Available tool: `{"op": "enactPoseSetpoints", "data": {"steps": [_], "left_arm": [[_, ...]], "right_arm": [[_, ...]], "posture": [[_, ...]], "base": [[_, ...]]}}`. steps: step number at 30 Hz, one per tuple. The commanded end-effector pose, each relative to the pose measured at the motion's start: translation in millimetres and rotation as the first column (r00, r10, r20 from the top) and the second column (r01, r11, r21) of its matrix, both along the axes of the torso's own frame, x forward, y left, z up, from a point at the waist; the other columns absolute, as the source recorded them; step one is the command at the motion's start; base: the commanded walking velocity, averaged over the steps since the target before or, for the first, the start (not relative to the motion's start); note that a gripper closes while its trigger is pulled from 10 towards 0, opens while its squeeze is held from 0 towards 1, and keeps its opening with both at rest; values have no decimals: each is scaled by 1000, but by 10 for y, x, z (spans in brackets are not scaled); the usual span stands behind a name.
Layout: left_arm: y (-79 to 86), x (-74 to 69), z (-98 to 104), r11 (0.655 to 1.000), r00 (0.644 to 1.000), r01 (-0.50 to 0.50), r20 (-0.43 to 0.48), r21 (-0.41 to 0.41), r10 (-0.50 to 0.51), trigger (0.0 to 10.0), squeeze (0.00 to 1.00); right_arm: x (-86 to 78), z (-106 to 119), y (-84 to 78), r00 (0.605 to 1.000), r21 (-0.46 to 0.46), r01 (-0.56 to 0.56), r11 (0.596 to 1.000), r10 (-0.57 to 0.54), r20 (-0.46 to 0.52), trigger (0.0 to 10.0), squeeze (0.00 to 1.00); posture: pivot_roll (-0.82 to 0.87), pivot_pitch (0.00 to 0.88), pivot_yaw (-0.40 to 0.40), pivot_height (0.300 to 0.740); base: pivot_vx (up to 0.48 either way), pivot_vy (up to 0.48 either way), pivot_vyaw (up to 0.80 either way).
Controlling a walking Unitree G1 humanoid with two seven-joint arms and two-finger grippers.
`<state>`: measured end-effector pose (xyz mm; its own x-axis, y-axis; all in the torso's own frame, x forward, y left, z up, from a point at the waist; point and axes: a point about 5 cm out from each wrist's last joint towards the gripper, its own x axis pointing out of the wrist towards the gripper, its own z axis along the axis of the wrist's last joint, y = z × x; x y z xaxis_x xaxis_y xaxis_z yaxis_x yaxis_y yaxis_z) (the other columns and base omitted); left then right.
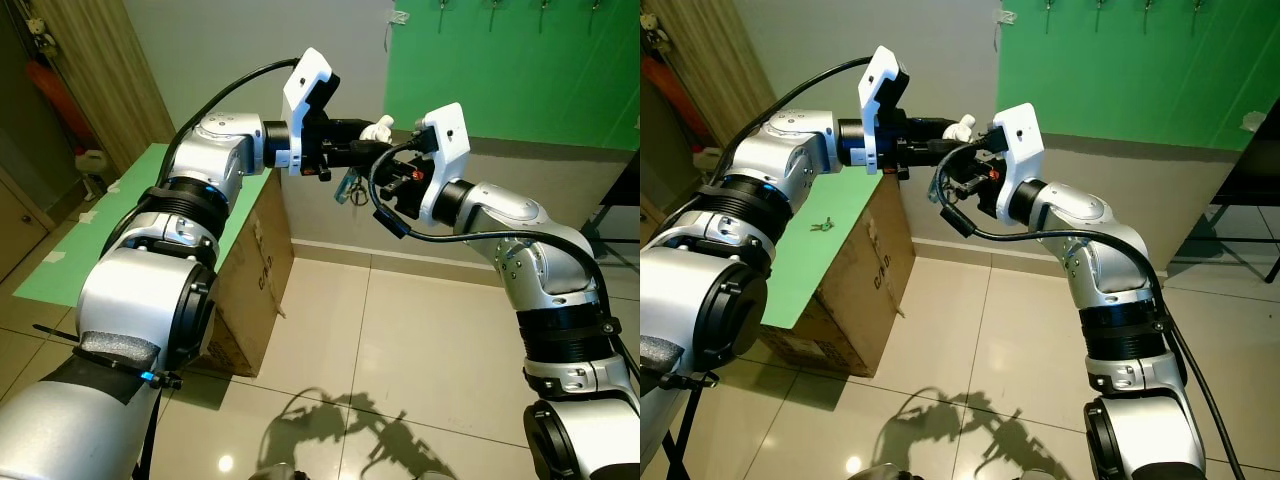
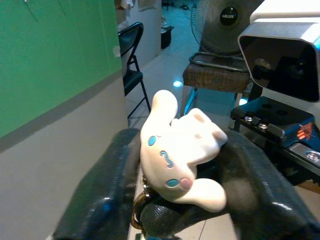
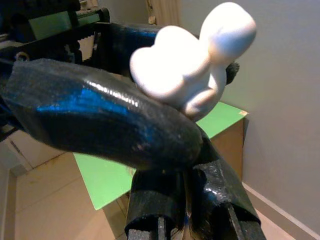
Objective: Hang keys on a hook
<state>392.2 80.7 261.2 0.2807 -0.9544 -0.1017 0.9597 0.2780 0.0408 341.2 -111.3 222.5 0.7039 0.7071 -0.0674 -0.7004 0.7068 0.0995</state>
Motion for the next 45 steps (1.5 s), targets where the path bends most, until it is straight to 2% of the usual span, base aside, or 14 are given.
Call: {"op": "enactPoseSetpoints", "data": {"steps": [1, 10, 18, 21, 24, 27, 28, 29, 31, 34, 35, 36, 40, 45], "left_arm": [[30, 11, 22, 1000, 1000, -19, 8, -4, 19, 10000, 1000], [33, 17, 43, 999, 1000, -27, 8, -25, 27, 10000, 1000], [172, 89, 135, 985, 987, -159, 16, -71, 160, 10000, 1000], [281, 135, 122, 960, 964, -264, 2, -94, 265, 10000, 1000], [427, 181, -58, 905, 908, -419, -35, -68, 418, 10000, 1000], [501, 180, -236, 875, 875, -483, -47, -23, 481, 10000, 1000], [533, 177, -328, 856, 854, -517, -58, 0, 517, 10000, 1000], [576, 170, -463, 820, 816, -572, -88, 10, 571, 10000, 0], [691, 156, -736, 689, 680, -723, -128, 42, 722, 10000, 0], [901, 81, -1084, 421, 414, -903, -84, 89, 906, 10000, 0], [1002, -10, -1277, 254, 258, -961, 25, 110, 966, 10000, 0], [1010, -40, -1323, 221, 229, -970, 68, 106, 971, 10000, 0], [864, -170, -1540, 219, 235, -970, 163, 107, 958, 10000, 0], [678, -389, -1955, 242, 285, -941, 164, 238, 944, 10000, 0]], "right_arm": [[-30, 32, 25, 1000, 19, -11, 1000, 11, 6, 0, 0], [-37, 13, 24, 1000, 20, -9, 1000, 9, 0, 0, 0], [-52, -45, 4, 1000, 12, 10, 1000, -10, -10, 0, 0], [-62, -131, -63, 997, -38, 81, 996, -81, 10, 0, 0], [-89, -288, -162, 977, -140, 209, 968, -201, 75, 0, 0], [-111, -396, -228, 953, -147, 302, 942, -292, 84, 0, 0], [-125, -444, -262, 939, -132, 344, 929, -337, 75, 0, 0], [-150, -525, -317, 913, -130, 408, 904, -401, 80, 0, 0], [-211, -673, -412, 861, -139, 508, 850, -497, 109, 0, 0], [-287, -846, -526, 777, -105, 629, 770, -620, 112, 0, 0], [-328, -915, -563, 734, -92, 678, 729, -665, 137, 0, 0], [-342, -934, -565, 723, -81, 690, 720, -677, 140, 0, 0], [-403, -1044, -561, 699, -77, 712, 698, -693, 176, 0, 0], [-525, -1474, -623, 689, -150, 725, 672, -713, 131, 0, 0]], "posture": [[-206, 0, 117, 740], [-207, 0, 116, 740], [-203, 0, 113, 740], [-200, 0, 116, 740], [-200, 0, 117, 740], [-201, 0, 115, 740], [-196, 0, 113, 740], [-191, 0, 113, 740], [-185, 0, 110, 740], [-180, 0, 105, 740], [-172, 0, 100, 740], [-171, 0, 100, 740], [-166, 0, 94, 740], [-161, 0, 90, 740]], "base": [[0, 0, 0], [0, 0, 0], [0, 0, 0], [0, 0, 0], [0, 0, 0], [0, 0, 0], [0, 0, 0], [0, 0, 0], [0, 0, 0], [0, 0, 0], [0, 0, 0], [0, 0, 0], [0, 0, 0], [0, 0, 0]]}}
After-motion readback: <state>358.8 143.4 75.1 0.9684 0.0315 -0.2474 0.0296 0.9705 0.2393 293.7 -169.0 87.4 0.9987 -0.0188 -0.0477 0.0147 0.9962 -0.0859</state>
